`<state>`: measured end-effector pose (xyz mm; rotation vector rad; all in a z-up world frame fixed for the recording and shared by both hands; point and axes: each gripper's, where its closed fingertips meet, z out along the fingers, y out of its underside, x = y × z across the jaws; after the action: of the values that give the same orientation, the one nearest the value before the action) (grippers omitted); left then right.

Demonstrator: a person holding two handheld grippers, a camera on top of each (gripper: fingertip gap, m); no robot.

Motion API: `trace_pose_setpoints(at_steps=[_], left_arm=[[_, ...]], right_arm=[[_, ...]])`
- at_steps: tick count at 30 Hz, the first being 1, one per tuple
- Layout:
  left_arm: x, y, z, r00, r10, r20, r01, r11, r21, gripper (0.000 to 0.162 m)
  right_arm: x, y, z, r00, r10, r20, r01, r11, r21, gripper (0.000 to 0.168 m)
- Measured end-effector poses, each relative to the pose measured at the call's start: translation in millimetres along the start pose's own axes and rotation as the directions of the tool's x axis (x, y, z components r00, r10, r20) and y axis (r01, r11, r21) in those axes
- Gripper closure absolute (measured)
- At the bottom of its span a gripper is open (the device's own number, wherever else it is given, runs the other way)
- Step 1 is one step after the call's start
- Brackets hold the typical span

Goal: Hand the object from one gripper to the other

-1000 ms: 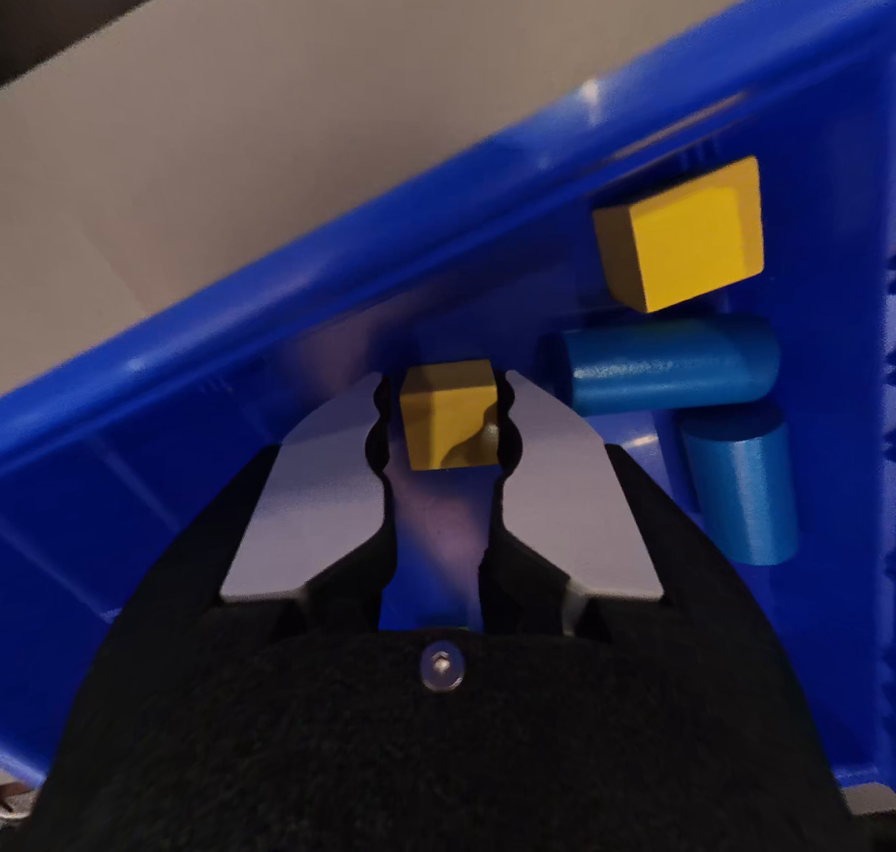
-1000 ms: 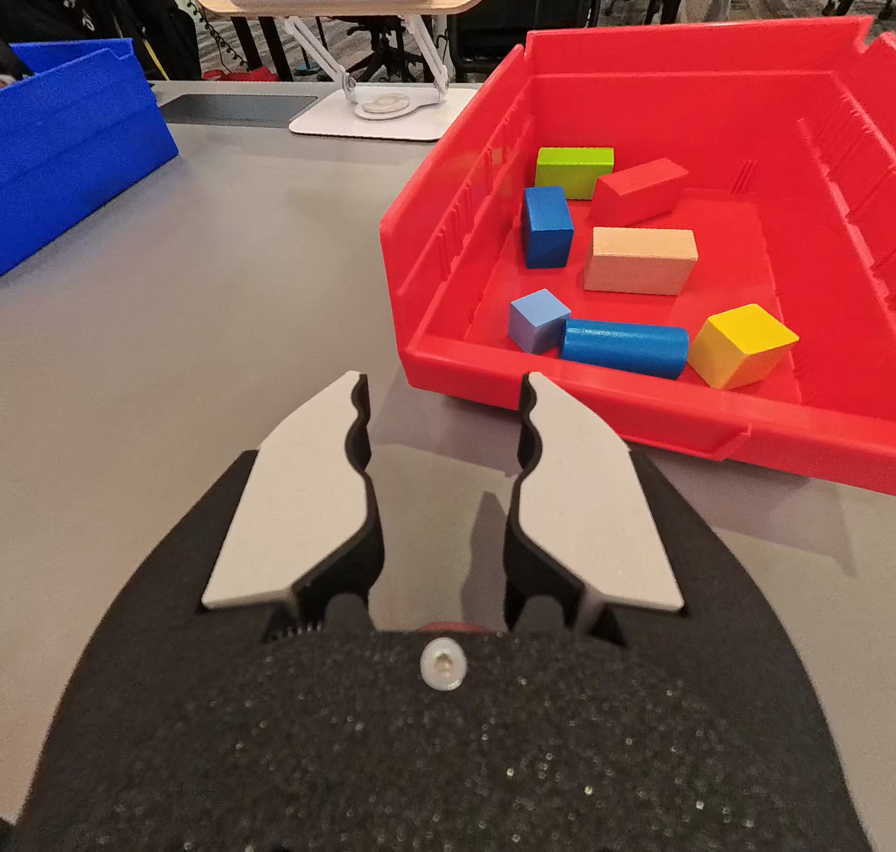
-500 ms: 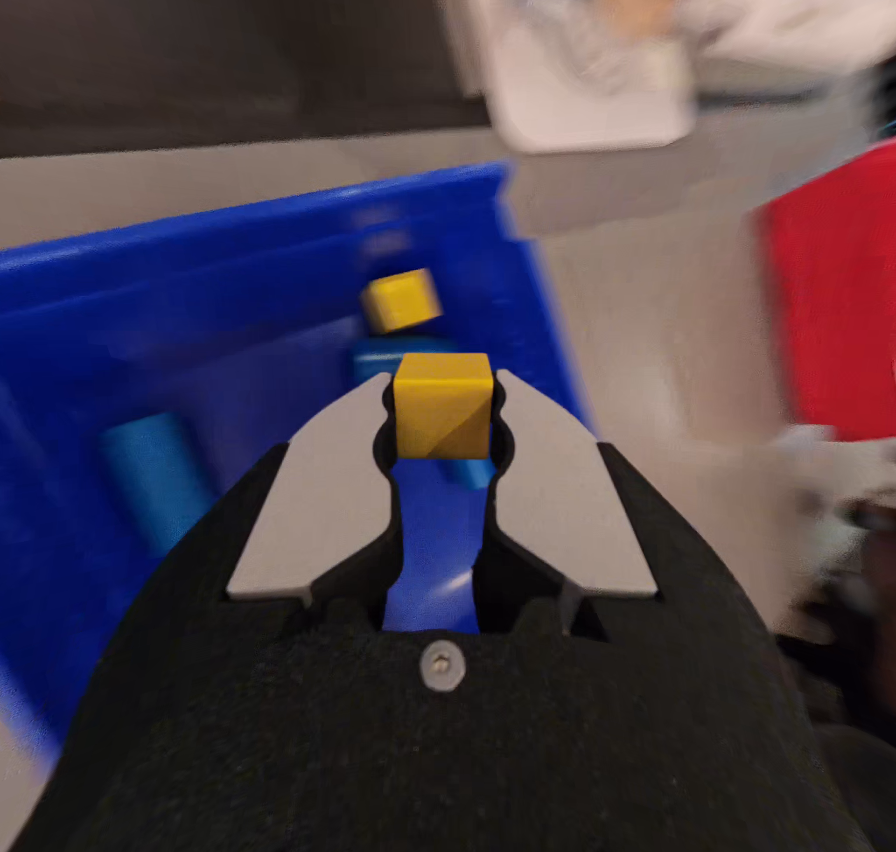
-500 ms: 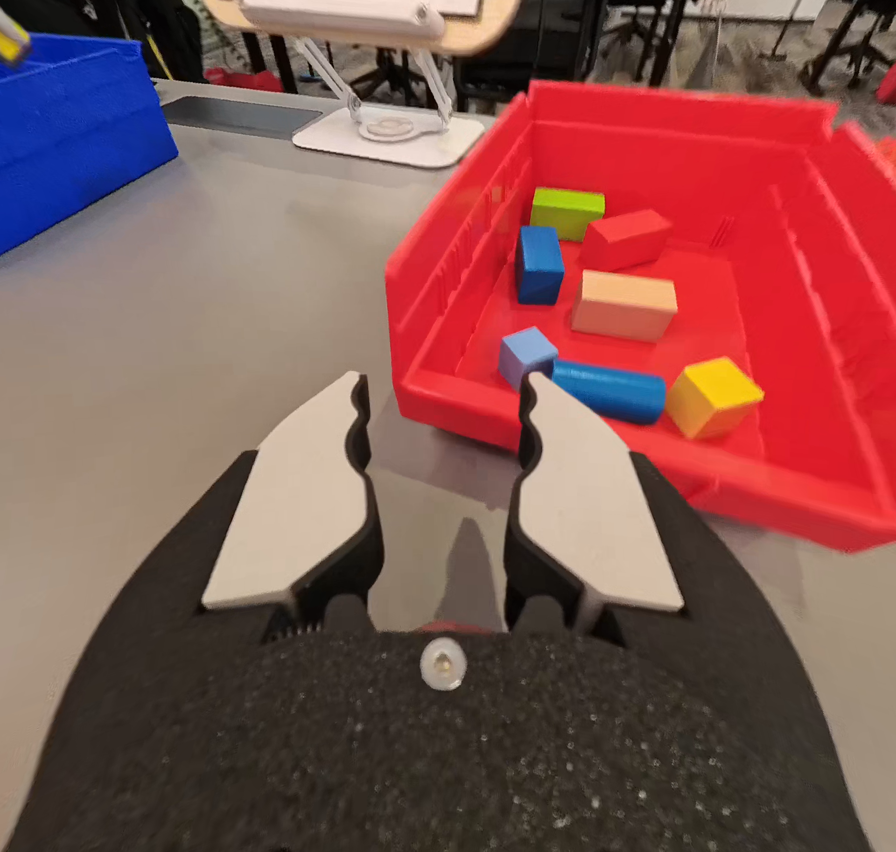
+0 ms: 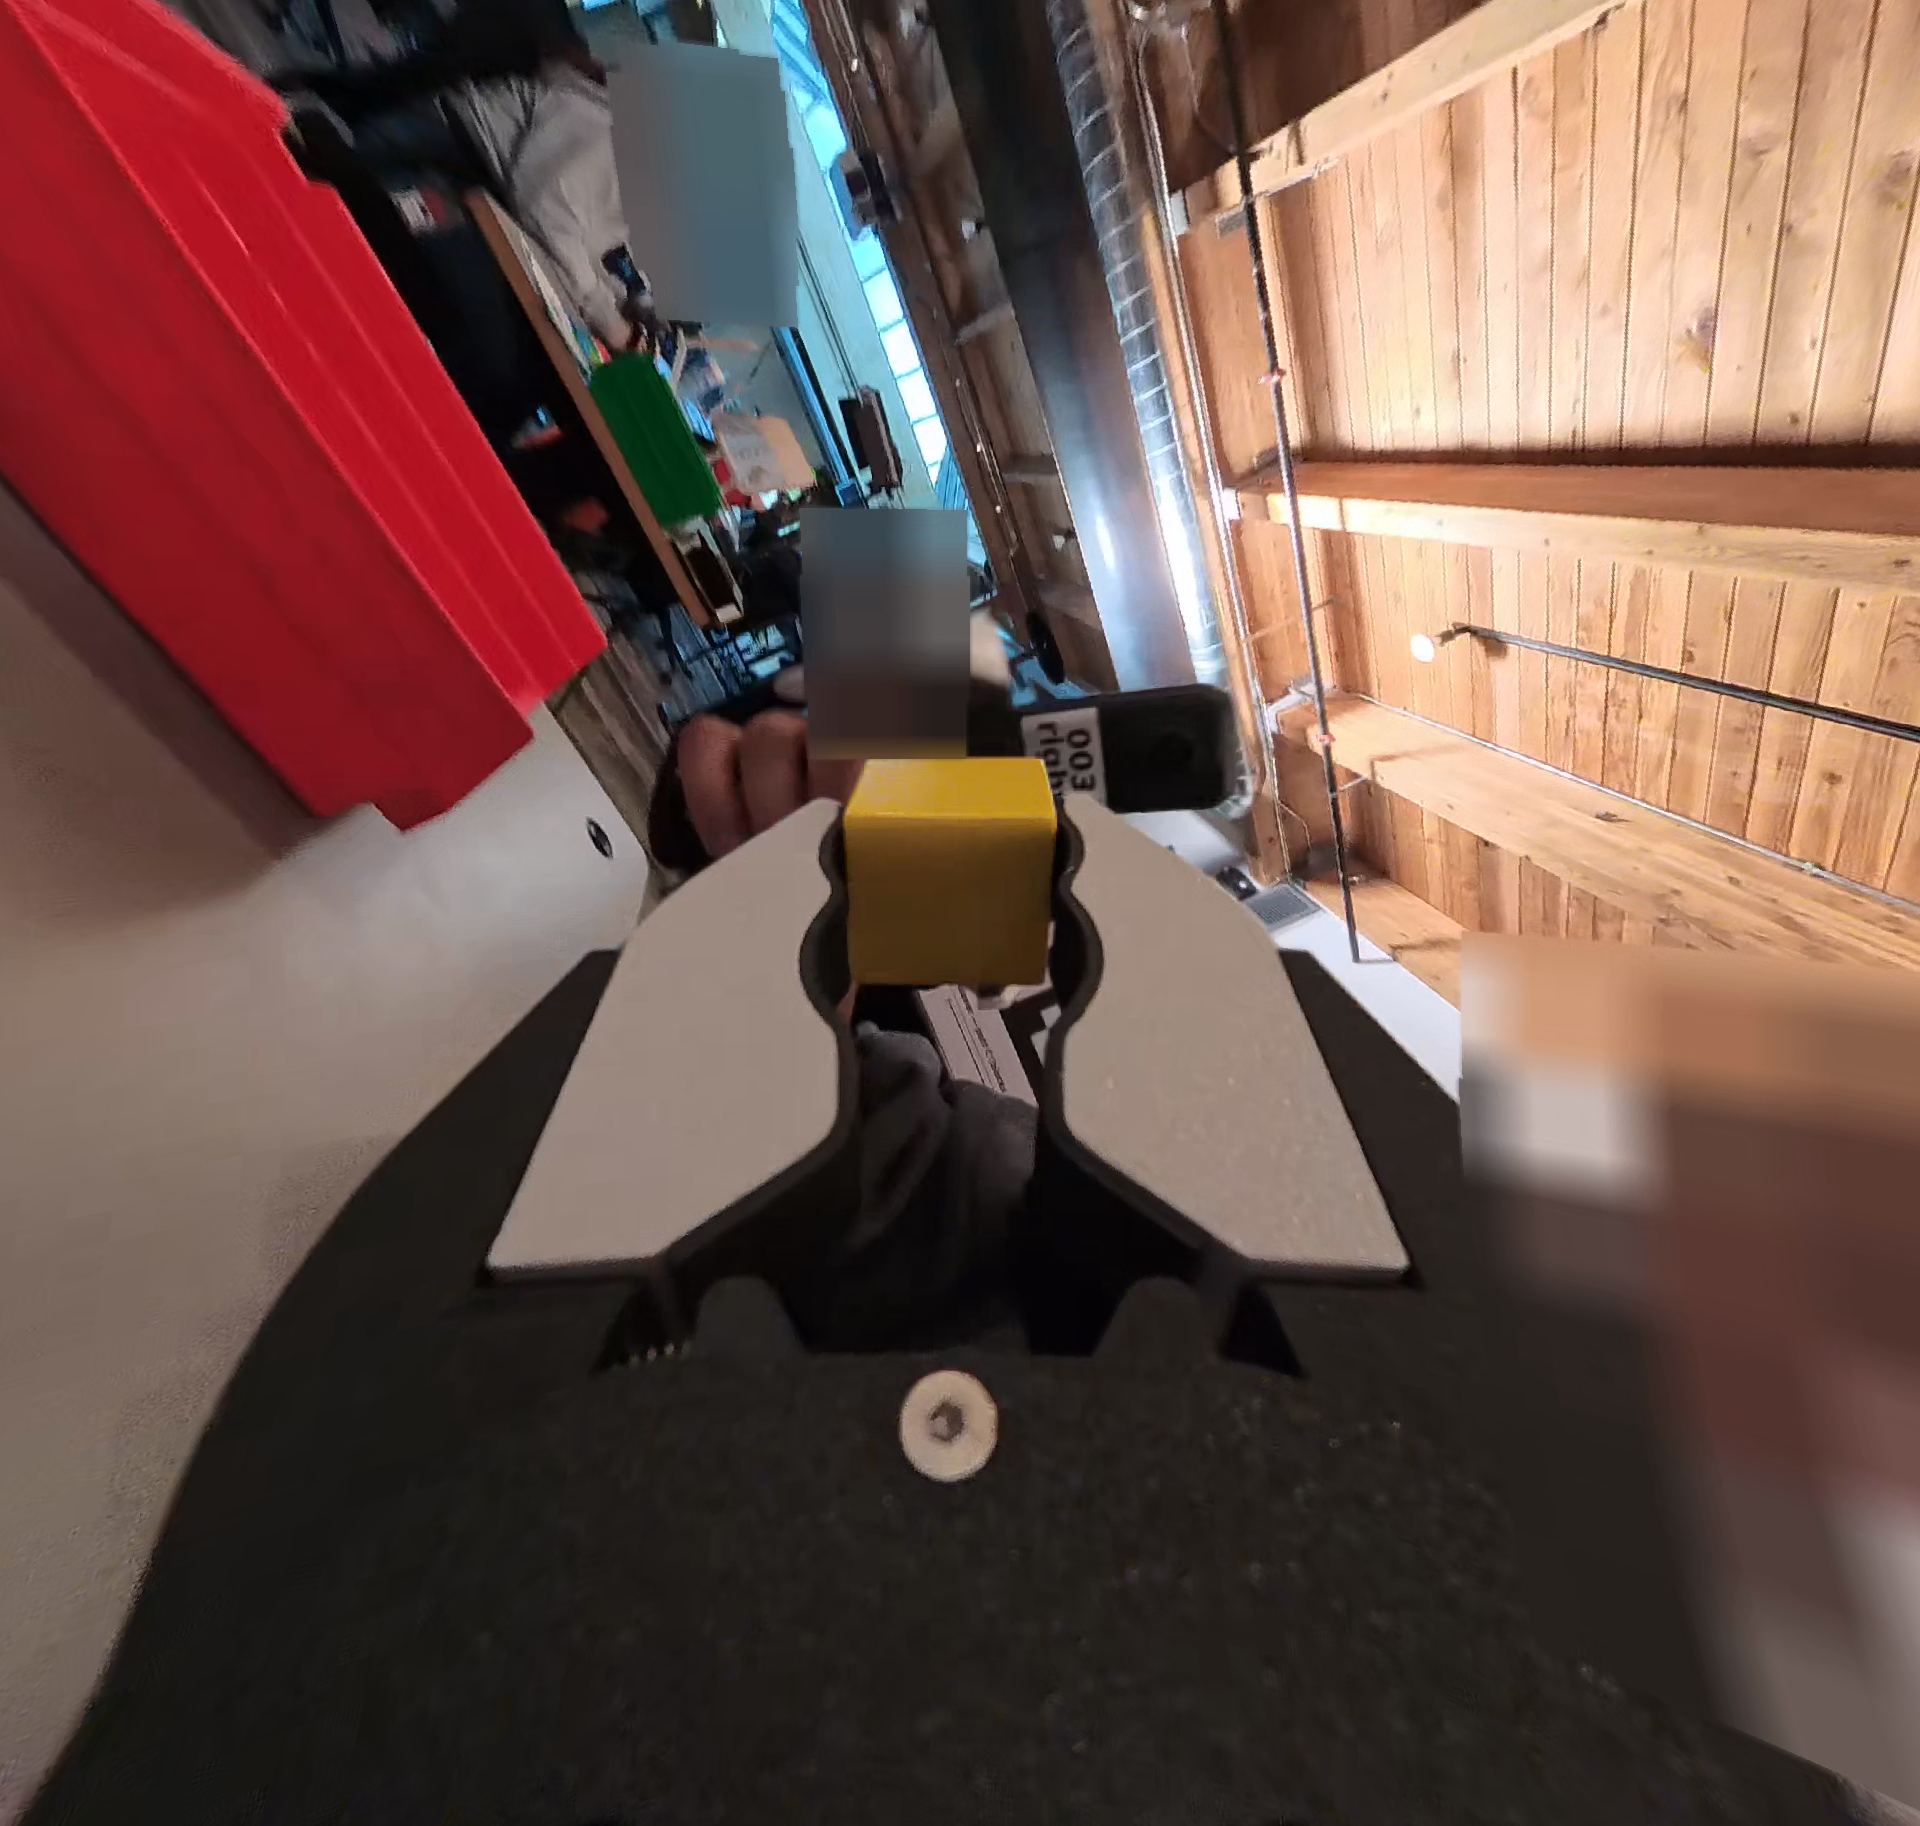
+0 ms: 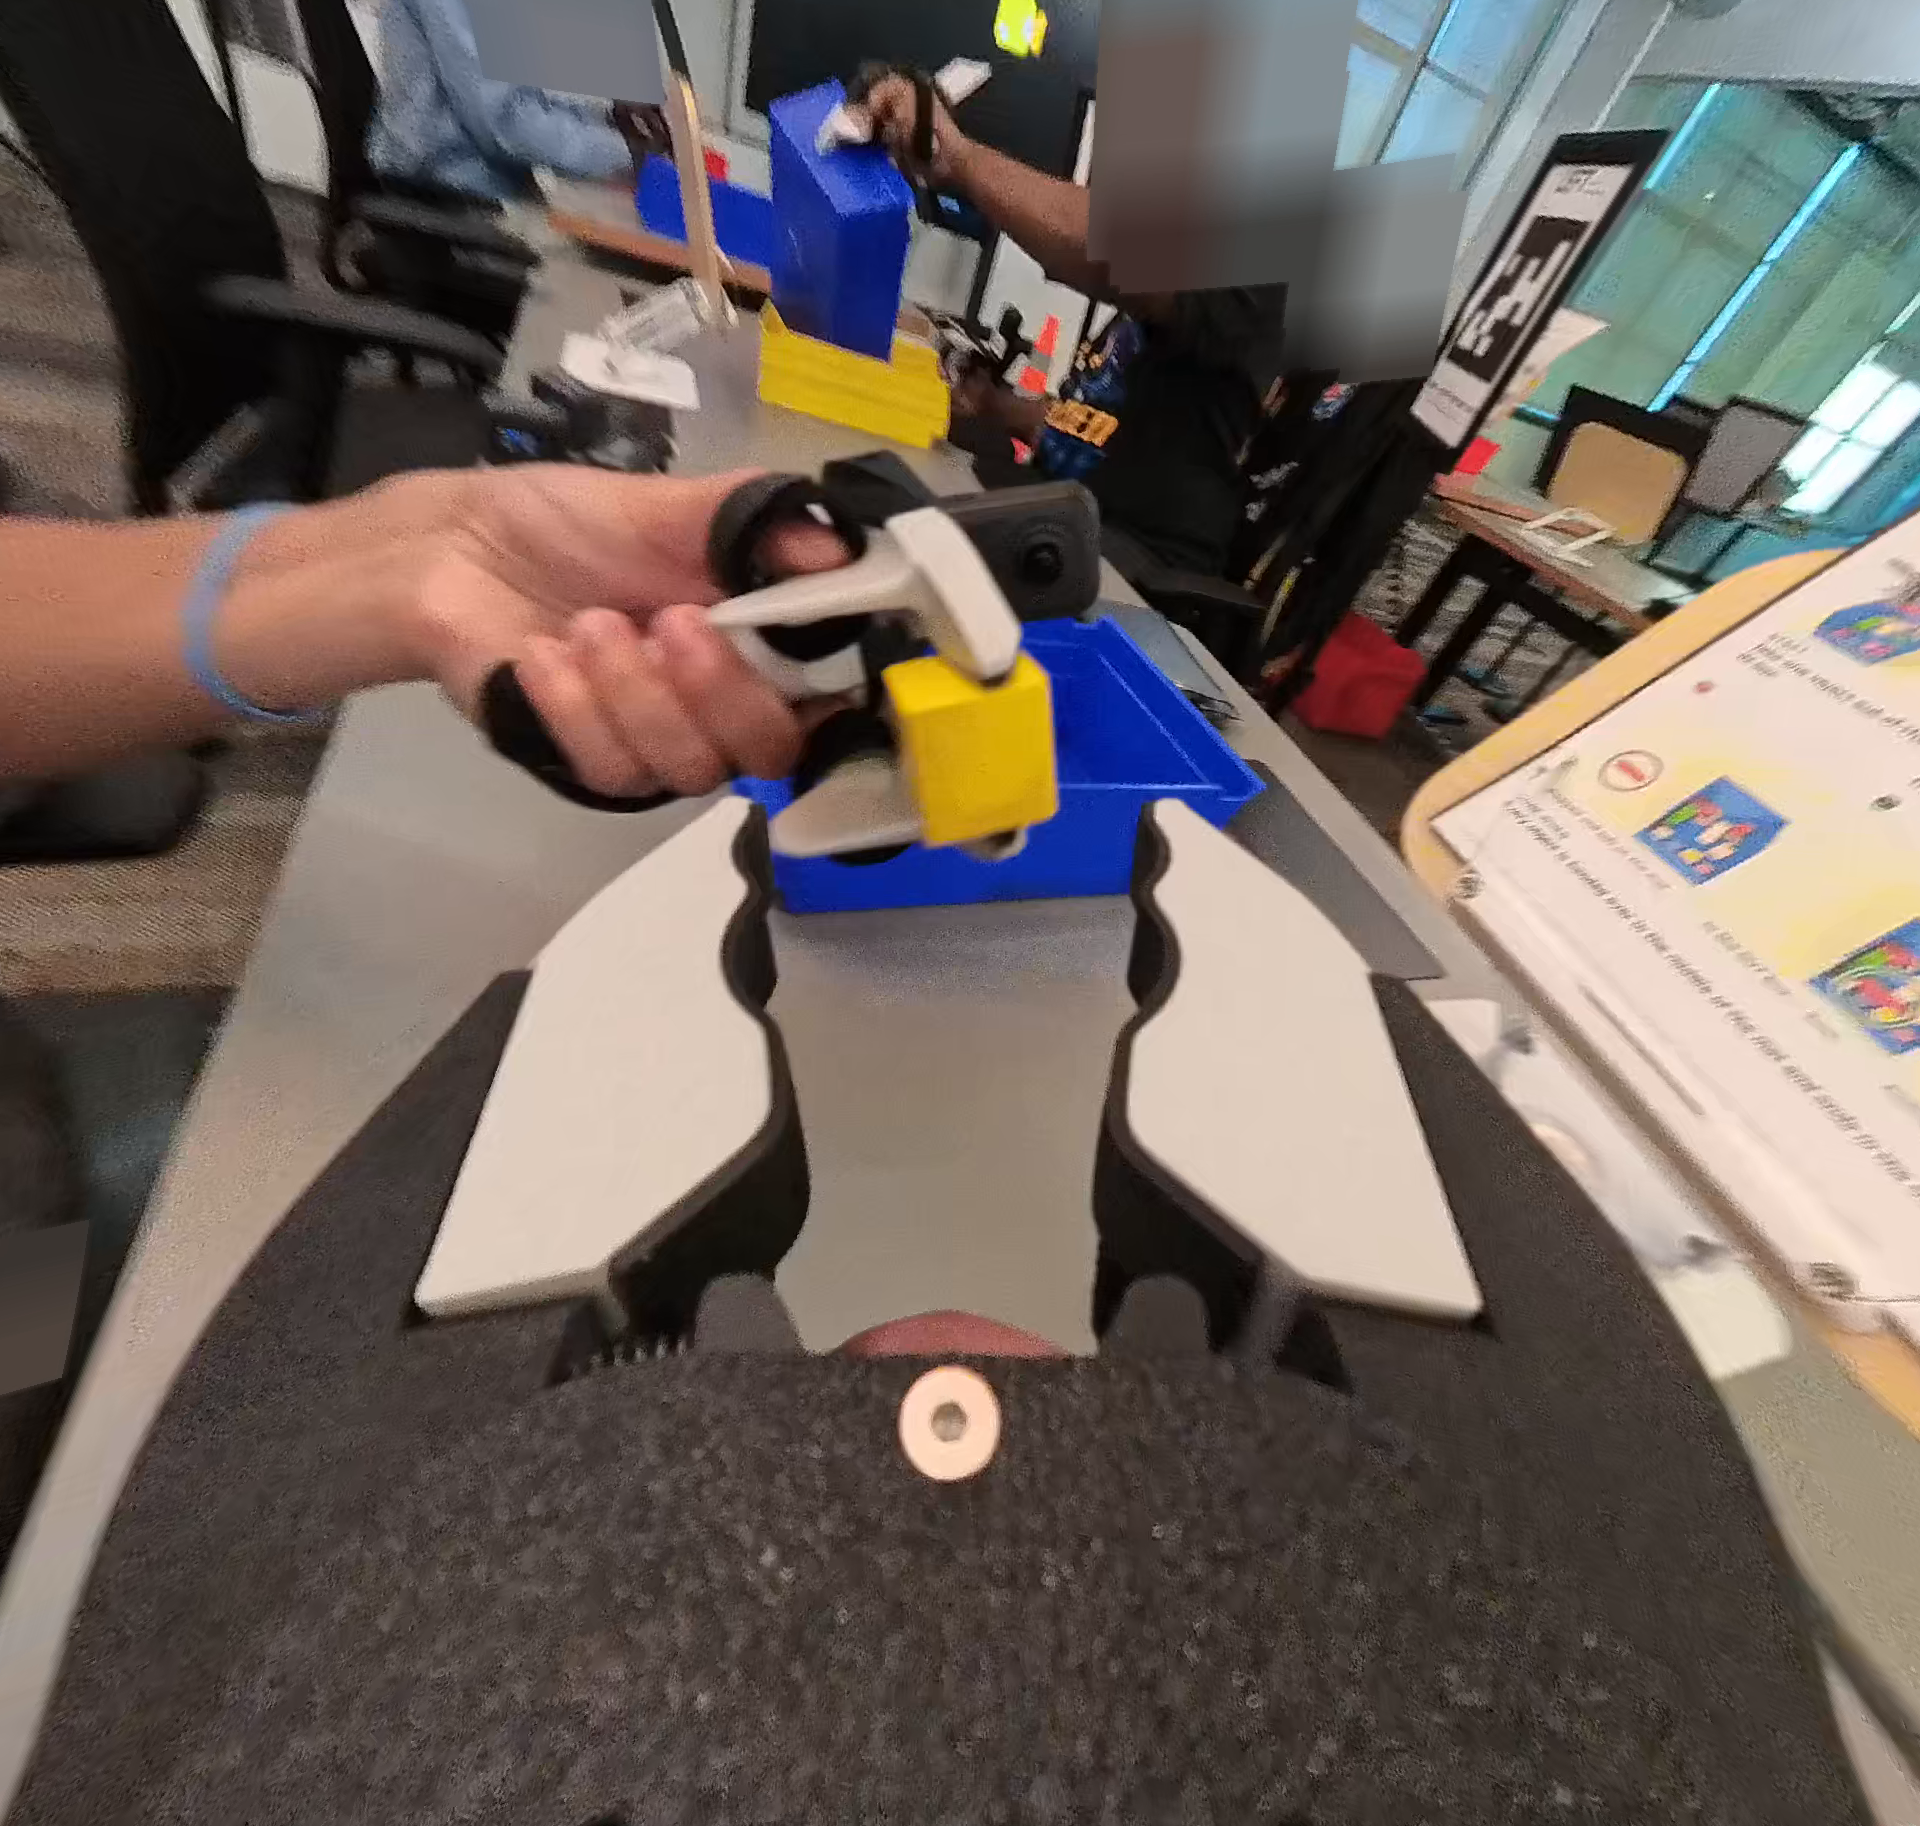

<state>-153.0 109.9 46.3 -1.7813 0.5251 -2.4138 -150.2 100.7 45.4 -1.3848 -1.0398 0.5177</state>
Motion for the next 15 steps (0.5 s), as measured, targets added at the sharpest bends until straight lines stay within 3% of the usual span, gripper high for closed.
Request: trace_pose_setpoints(at_steps=[2, 5, 6, 7, 10, 13, 15], left_arm=[[1.2, 11.9, 7.9, 1.0, -0.013, -0.017, 0.012, 1.0, -0.023, 0.128], [-0.9, 23.1, 15.4, 0.999, -0.029, -0.028, 0.027, 0.998, -0.065, 0.128], [0.1, 27.3, 17.8, 0.998, -0.04, -0.047, 0.036, 0.995, -0.09, 0.128], [2.5, 32.4, 20.2, 0.996, -0.052, -0.076, 0.043, 0.992, -0.121, 0.127], [13.6, 42.6, 23.4, 0.988, -0.03, -0.149, 0.007, 0.988, -0.156, 0.126], [21.4, 52.8, 11.9, 0.982, 0.093, -0.168, -0.112, 0.988, -0.111, 0.093], [25.9, 63.8, -6.3, 0.969, 0.158, -0.191, -0.173, 0.983, -0.067, 0.095]], right_arm=[[-1.5, 1.0, 9.0, 0.999, -0.05, -0.015, 0.05, 0.999, -0.002, 0.101], [-22.8, 7.5, 16.5, 0.995, -0.059, 0.085, 0.059, 0.998, -0.007, 0.106], [-24.6, 10.8, 16.7, 0.993, -0.082, 0.085, 0.084, 0.996, -0.021, 0.112], [-21.2, 11.0, 13.9, 0.993, -0.111, 0.049, 0.112, 0.993, -0.023, 0.134], [-27.0, 1.2, 4.1, 0.992, -0.11, 0.069, 0.11, 0.994, 0.015, 0.134], [-23.8, 4.6, -6.9, 0.992, -0.118, 0.045, 0.119, 0.993, -0.022, 0.134], [-16.2, 4.6, -21.1, 0.993, -0.113, 0.019, 0.113, 0.993, -0.024, 0.134]])
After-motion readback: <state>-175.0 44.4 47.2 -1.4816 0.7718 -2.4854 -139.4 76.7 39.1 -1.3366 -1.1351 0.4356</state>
